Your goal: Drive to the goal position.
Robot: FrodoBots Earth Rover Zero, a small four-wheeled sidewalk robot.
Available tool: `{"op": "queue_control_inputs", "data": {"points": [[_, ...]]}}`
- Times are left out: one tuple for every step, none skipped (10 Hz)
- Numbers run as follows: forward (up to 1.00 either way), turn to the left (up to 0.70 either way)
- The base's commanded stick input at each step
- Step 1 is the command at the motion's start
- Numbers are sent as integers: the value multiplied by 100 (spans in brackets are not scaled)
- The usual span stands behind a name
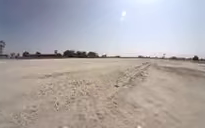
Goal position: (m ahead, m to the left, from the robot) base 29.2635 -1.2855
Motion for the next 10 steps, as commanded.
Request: {"op": "queue_control_inputs", "data": {"points": [[70,0],[70,0],[70,0],[70,0],[70,0],[70,0],[70,0],[70,0],[70,0],[70,0]]}}
